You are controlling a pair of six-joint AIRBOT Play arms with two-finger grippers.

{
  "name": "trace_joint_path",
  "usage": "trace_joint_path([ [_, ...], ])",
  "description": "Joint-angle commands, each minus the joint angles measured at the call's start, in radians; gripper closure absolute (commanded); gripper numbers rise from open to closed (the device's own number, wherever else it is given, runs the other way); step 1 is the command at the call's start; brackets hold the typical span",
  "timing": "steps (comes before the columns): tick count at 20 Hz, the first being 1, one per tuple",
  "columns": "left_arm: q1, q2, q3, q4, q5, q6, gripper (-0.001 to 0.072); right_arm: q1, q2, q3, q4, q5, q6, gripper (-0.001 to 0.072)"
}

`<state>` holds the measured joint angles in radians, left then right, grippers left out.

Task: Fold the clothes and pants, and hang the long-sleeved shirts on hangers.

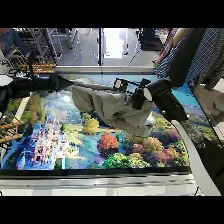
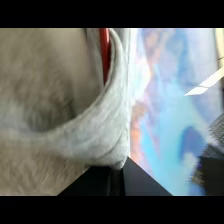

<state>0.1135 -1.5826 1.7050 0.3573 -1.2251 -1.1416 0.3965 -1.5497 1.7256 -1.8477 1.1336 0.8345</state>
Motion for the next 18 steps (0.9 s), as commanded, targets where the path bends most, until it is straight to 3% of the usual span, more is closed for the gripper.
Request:
trace_joint_path([
  [1,-0.009,0.001,0.001,-0.164,-0.152,0.113,0.0688,0.001,-0.037,0.001,0.015,-0.093,0.275,0.0691],
  [2,-0.016,0.001,0.0,-0.146,-0.175,0.142,0.0593,0.001,-0.031,0.006,0.026,-0.112,0.33,0.0691],
  [3,-0.024,0.001,0.0,-0.111,-0.182,0.155,0.0302,0.0,-0.022,0.02,0.052,-0.107,0.359,0.0691],
  [4,-0.027,0.0,0.0,-0.08,-0.179,0.155,0.0126,0.0,-0.012,0.036,0.077,-0.089,0.375,0.0691],
  [8,-0.03,0.007,0.0,-0.073,-0.188,0.15,0.012,-0.002,0.052,0.136,0.128,0.069,0.467,0.0691],
  [12,-0.029,0.028,0.0,-0.073,-0.178,0.117,0.0121,-0.069,0.176,0.211,0.41,0.216,0.51,0.0691],
  [14,-0.035,0.039,0.0,-0.074,-0.179,0.117,0.0121,-0.115,0.248,0.219,0.48,0.268,0.563,0.069],
  [18,-0.046,0.047,0.0,-0.074,-0.181,0.116,0.0121,-0.288,0.348,0.221,0.532,0.226,0.773,0.069],
])
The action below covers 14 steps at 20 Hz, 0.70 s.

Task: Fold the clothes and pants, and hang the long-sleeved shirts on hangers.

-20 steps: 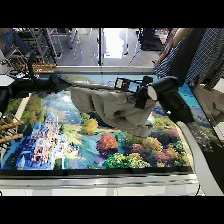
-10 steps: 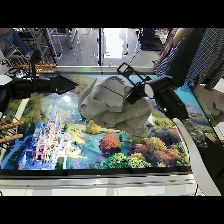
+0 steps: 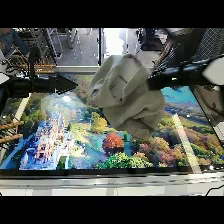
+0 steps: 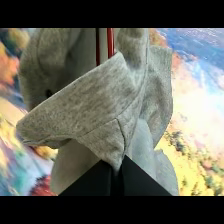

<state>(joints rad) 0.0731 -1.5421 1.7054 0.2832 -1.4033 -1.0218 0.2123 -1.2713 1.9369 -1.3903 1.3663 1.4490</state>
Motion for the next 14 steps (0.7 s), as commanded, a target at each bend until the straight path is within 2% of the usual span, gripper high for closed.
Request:
trace_joint_path([
  [1,-0.005,0.006,0.0,0.001,-0.008,-0.003,0.0121,-0.168,0.086,0.01,0.053,-0.039,0.23,0.069],
  [3,-0.005,0.006,0.0,0.001,-0.026,-0.003,0.0121,-0.299,0.107,0.01,-0.064,-0.057,0.359,0.069],
  [5,-0.003,0.006,0.0,0.006,-0.048,-0.003,0.0122,-0.449,0.122,0.01,-0.173,0.001,0.435,0.069],
  [9,-0.003,0.006,-0.002,0.024,-0.059,-0.003,0.0121,-0.783,0.166,0.01,-0.417,0.142,0.451,0.069],
  [12,-0.004,0.006,-0.002,0.023,-0.056,-0.002,0.0122,-1.01,0.217,0.01,-0.677,0.101,0.449,0.0691],
  [14,-0.004,0.006,-0.002,0.023,-0.057,0.006,0.0122,-1.159,0.22,0.042,-0.742,0.038,0.449,0.0691],
])
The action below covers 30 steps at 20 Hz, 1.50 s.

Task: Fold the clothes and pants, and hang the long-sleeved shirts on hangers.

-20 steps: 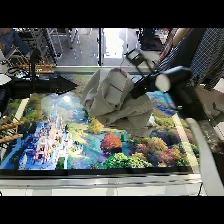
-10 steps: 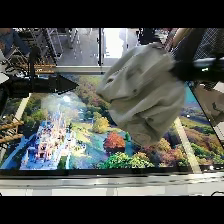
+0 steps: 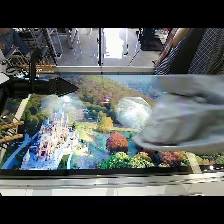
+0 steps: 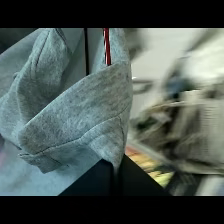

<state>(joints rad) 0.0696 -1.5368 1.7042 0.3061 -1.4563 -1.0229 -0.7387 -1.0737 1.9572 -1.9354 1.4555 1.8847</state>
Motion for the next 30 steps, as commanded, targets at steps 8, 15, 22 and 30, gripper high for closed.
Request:
trace_joint_path([
  [8,0.002,0.001,0.0,-0.01,-0.118,0.005,0.0122,-0.782,-0.093,0.13,-0.074,-0.529,0.022,0.0691],
  [15,-0.001,0.001,0.0,-0.154,-0.093,0.006,0.0122,-0.906,-0.137,0.098,-0.117,-0.636,0.099,0.0689],
  [22,-0.001,0.001,0.0,-0.169,-0.089,0.006,0.0122,-0.906,-0.14,0.093,0.103,-0.542,-0.227,0.0341],
  [30,-0.001,0.002,0.0,-0.144,-0.1,0.015,0.0122,-0.905,0.052,0.093,0.711,-0.793,-0.23,0.0005],
])
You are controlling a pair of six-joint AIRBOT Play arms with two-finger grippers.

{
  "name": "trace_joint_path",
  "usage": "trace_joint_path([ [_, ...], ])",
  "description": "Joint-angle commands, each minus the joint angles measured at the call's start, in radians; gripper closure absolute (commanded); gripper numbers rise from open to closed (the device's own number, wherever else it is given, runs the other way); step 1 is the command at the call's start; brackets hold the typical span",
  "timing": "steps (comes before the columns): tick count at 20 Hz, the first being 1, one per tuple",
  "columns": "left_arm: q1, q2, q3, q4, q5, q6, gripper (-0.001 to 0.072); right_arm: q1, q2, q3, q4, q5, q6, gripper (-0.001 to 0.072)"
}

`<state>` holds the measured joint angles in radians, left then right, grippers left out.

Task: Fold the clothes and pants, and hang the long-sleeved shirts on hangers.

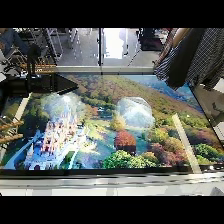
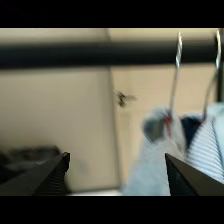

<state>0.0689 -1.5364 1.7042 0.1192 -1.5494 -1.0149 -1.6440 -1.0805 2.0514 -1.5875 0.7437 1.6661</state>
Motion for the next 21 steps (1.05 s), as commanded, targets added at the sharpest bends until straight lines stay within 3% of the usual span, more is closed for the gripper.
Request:
trace_joint_path([
  [1,0.0,0.004,0.0,0.121,-0.001,0.011,0.0122,0.017,0.064,-0.001,0.588,-0.051,-0.012,0.0005],
  [2,0.0,0.013,0.0,0.24,0.035,0.008,0.0122,0.059,0.06,-0.001,0.814,0.048,-0.035,0.0005],
  [4,-0.006,0.058,0.0,0.649,0.157,-0.136,0.0122,0.241,0.034,-0.042,1.062,0.348,-0.221,0.0008],
  [6,-0.012,0.123,0.0,1.121,0.269,-0.38,0.0123,0.531,0.0,-0.14,1.025,0.643,-0.335,0.0008],
  [8,-0.011,0.18,0.0,1.397,0.349,-0.583,0.0122,0.85,-0.027,-0.29,0.909,0.796,-0.352,0.0029],
  [9,-0.005,0.206,0.0,1.456,0.408,-0.639,0.0122,1.012,-0.035,-0.378,0.835,0.793,-0.352,0.0129],
  [11,0.0,0.237,0.0,1.466,0.521,-0.67,0.0122,1.286,-0.05,-0.52,0.669,0.644,-0.372,0.0424],
  [12,0.0,0.245,0.0,1.467,0.562,-0.67,0.0122,1.409,-0.062,-0.571,0.554,0.513,-0.412,0.0697],
  [14,0.0,0.247,0.0,1.467,0.603,-0.669,0.0122,1.584,-0.089,-0.606,0.285,0.24,-0.449,0.0683],
  [16,0.0,0.247,0.0,1.467,0.603,-0.669,0.0122,1.665,-0.105,-0.606,0.138,0.026,-0.456,0.0681],
  [17,0.0,0.247,0.0,1.467,0.603,-0.67,0.0122,1.681,-0.106,-0.606,0.144,-0.047,-0.456,0.0648],
  [21,0.0,0.247,0.0,1.467,0.603,-0.669,0.0122,1.708,-0.106,-0.606,0.151,-0.229,-0.455,0.0645],
])
